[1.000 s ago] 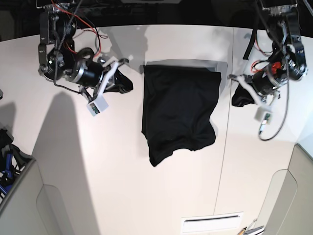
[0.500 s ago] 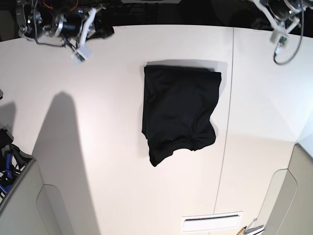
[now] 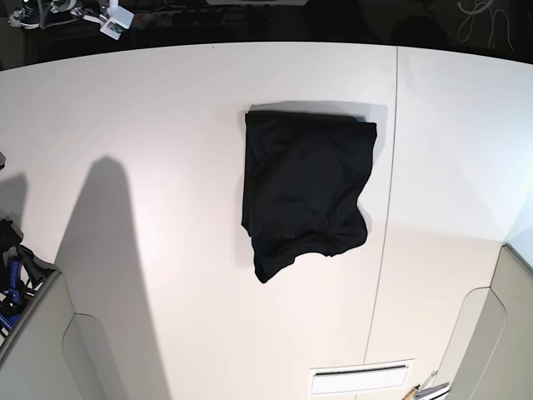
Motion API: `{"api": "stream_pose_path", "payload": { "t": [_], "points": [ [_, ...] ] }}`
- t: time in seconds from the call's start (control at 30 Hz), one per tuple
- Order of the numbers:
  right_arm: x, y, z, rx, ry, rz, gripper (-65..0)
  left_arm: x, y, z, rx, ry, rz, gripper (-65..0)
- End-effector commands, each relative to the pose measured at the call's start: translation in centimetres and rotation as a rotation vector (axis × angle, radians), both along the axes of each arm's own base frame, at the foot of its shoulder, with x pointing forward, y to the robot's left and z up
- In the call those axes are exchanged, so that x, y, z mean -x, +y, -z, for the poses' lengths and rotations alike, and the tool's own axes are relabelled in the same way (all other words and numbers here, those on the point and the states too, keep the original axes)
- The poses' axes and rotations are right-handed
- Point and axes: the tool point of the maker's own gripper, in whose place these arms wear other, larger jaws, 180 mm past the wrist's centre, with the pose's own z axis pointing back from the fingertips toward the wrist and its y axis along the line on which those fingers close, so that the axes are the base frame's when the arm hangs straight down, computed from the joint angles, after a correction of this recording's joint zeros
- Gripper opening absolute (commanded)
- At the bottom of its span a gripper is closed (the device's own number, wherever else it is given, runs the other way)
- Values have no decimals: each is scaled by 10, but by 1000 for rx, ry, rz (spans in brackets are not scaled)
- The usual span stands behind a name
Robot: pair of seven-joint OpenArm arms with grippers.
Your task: Fold the T-shirt properly
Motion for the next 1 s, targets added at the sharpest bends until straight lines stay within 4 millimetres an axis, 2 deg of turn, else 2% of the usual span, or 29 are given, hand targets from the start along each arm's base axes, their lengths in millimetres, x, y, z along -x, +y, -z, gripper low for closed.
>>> {"api": "stream_pose_path", "payload": {
  "t": [0.0, 0.17, 0.3, 0.37, 0.47, 0.57, 0.63, 0.77, 0.87, 0.97],
  "points": [
    [8, -6, -3, 4, 21, -14, -650, 9, 8, 1, -2, 12, 20, -596],
    [64, -18, 6, 26, 178, 40, -650, 56, 27, 31, 22, 117, 40, -596],
    [107, -33, 23, 73, 298, 61, -650, 79, 25, 57, 36, 221, 69, -596],
    [130, -44, 31, 118, 346, 36, -650, 84, 19, 68, 31, 254, 97, -596],
    [169, -63, 38, 185, 437, -2, -650, 82, 0, 84, 47, 274, 129, -596],
    [194, -77, 44, 230, 513, -25, -650, 74, -19, 98, 54, 270, 167, -596],
    [202, -87, 52, 260, 546, -36, -650, 70, -29, 106, 52, 255, 202, -596],
    [202, -103, 71, 316, 574, -52, -650, 68, -42, 126, 26, 247, 286, -596],
    [192, -103, 88, 337, 584, -29, -650, 76, -49, 139, 34, 302, 309, -596],
    [172, -94, 107, 340, 573, 12, -650, 75, -55, 155, 33, 343, 307, -596]
  ]
}}
